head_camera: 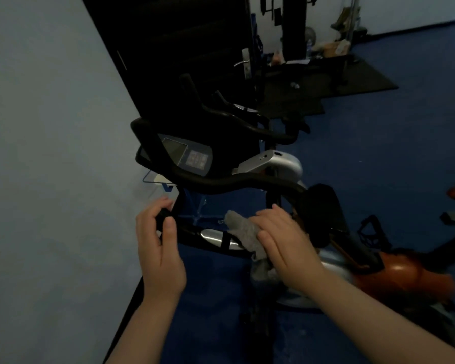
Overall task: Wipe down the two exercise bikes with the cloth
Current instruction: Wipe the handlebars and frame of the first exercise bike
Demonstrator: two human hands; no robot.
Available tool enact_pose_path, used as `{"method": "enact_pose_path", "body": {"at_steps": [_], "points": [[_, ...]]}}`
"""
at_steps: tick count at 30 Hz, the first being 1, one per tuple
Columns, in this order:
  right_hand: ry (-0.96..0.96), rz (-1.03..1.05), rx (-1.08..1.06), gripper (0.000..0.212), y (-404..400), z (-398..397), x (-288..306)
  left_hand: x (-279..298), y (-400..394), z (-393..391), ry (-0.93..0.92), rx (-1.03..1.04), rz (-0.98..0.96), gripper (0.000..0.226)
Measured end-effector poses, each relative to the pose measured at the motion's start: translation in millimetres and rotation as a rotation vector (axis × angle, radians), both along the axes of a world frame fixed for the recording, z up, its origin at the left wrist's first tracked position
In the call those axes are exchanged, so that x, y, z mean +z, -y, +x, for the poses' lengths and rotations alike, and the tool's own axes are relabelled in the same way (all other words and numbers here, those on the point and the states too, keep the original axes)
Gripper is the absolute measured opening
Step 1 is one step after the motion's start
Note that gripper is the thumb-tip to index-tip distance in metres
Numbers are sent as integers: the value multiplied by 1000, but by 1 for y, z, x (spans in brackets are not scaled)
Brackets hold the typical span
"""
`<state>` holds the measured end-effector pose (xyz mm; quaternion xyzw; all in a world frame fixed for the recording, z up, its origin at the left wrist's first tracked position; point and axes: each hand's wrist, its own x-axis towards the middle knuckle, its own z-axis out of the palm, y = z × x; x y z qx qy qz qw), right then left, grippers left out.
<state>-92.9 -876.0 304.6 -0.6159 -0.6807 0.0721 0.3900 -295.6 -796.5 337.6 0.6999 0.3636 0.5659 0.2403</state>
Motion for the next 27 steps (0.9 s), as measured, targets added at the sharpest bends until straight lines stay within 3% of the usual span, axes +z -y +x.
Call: {"method": "enact_pose_path", "body": {"at_steps": [5, 8, 11, 18, 21, 25, 27], "points": [[-114, -117, -271, 48, 43, -33, -3, -3, -4, -10, -36, -39, 1, 32], [-313, -299, -250, 52, 50, -54, 9, -3, -4, -8, -8, -63, 7, 30], [-415, -366, -250, 69, 40, -67, 10, -3, -5, -5, 32, -80, 3, 28], [-90, -410, -356, 59, -3, -33, 15, -1, -5, -7, 33, -103, 2, 29], [-216, -360, -287, 76, 13, -42, 2, -1, -4, -8, 43, -104, 4, 30], [-386, -445, -304, 59, -17, -20, 16, -1, -2, -6, 44, -94, -6, 30], [-370, -449, -313, 59, -24, -18, 22, 0, -2, -5, 59, -92, -7, 30]]}}
